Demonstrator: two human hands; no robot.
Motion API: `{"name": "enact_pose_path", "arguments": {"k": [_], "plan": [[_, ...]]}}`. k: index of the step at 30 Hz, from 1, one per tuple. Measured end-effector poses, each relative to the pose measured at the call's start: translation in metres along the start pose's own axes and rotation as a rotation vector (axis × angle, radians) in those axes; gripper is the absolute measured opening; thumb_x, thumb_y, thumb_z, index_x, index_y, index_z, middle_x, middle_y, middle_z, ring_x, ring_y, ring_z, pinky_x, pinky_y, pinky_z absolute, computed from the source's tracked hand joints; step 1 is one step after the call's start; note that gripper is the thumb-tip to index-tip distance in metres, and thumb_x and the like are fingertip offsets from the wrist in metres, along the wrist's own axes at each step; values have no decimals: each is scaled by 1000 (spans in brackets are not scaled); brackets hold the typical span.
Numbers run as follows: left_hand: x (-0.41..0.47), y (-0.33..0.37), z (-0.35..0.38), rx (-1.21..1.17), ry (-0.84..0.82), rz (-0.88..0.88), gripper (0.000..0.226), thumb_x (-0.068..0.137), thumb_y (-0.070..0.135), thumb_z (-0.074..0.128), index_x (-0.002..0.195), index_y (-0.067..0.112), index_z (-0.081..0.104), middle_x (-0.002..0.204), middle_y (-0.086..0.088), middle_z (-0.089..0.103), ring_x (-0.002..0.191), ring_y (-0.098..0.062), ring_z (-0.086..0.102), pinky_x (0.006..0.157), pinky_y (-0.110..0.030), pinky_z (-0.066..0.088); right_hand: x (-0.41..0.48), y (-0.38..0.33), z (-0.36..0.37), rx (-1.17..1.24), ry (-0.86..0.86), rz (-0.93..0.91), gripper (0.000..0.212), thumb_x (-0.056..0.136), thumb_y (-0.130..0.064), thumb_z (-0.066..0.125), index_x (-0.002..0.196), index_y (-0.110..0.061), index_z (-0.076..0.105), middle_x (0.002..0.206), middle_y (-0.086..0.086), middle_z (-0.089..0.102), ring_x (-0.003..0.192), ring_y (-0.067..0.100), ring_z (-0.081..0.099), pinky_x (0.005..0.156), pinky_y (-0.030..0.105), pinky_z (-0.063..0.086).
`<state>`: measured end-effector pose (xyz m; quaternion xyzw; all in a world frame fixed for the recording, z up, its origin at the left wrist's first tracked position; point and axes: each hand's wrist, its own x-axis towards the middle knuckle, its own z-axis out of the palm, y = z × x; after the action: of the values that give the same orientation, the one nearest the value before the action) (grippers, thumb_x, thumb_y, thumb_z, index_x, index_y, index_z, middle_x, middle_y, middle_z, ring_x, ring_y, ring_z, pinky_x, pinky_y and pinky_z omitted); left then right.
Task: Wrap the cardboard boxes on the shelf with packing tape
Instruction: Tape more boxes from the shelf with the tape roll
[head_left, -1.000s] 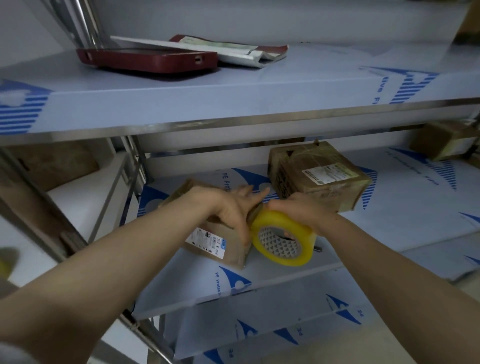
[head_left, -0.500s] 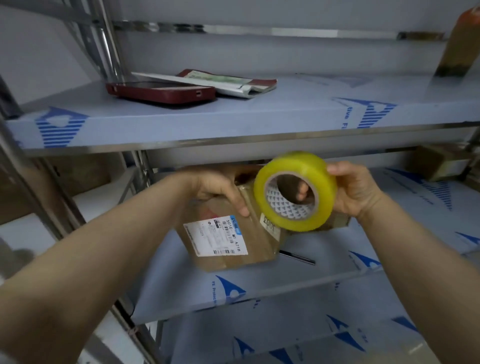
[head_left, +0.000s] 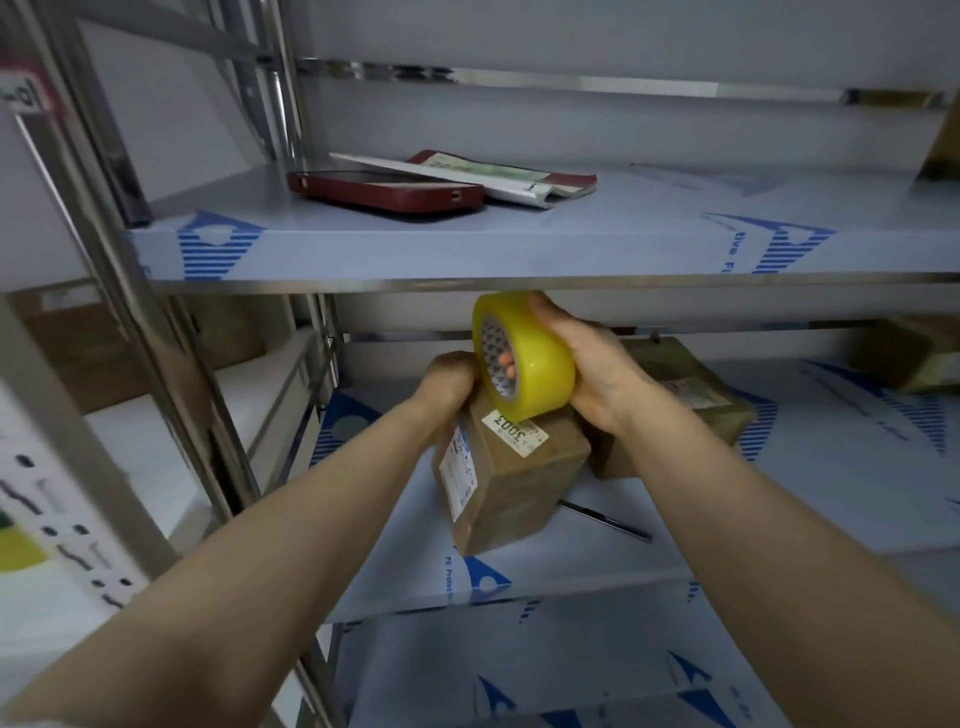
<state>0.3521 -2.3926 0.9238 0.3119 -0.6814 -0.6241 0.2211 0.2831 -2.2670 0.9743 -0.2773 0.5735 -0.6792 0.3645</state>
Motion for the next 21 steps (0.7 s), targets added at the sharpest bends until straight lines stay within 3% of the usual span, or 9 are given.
{"name": "enact_pose_path", "arguments": {"k": [2,6,10,13,17,19,21], "plan": [[4,-4,-3,25,-39,12,22,94,10,45,81,12,63,81,-9,67,69,-16,62,57,-20,50,0,2,6,28,12,4,32,87,-32,61,95,-2,66,72,15,68,63,23,63,73,34,55],[17,-8,-17,270,-86,73,19,95,18,54,107,10,67,103,-9,68,88,-16,64,72,-22,48,-1,2,6,62,80,-2,20,90,-25,61,91,-6,65,70,11,70,64,22,66,72,35,57],[20,0,-15,425,-89,111,17,91,22,60,95,9,71,93,-8,69,85,-19,63,79,-29,49,-4,-4,13,50,189,-34,15,85,-22,69,84,-7,65,68,11,71,62,24,66,76,43,56],[22,0,-12,432,-64,125,10,88,22,64,84,15,69,87,-7,68,79,-18,62,80,-31,51,-8,-7,15,61,271,-48,23,80,-26,75,91,-8,66,74,10,73,66,25,68,79,49,57],[26,1,-8,434,-23,133,11,85,23,67,77,16,69,76,-3,63,69,-13,56,68,-26,46,-17,-12,21,61,292,-57,19,85,-22,70,75,-10,60,52,4,67,50,18,63,64,34,57],[28,0,-6,453,19,127,16,85,22,66,70,15,69,71,-4,62,66,-14,56,60,-24,44,-23,-17,25,44,293,-47,21,87,-22,69,74,-7,60,52,8,66,47,18,62,60,33,57],[30,-3,-6,440,76,112,22,85,21,66,63,18,65,76,-6,64,73,-18,58,63,-26,46,-30,-23,28,35,276,-14,24,88,-23,67,79,-2,60,53,12,65,44,20,60,52,30,56]]}}
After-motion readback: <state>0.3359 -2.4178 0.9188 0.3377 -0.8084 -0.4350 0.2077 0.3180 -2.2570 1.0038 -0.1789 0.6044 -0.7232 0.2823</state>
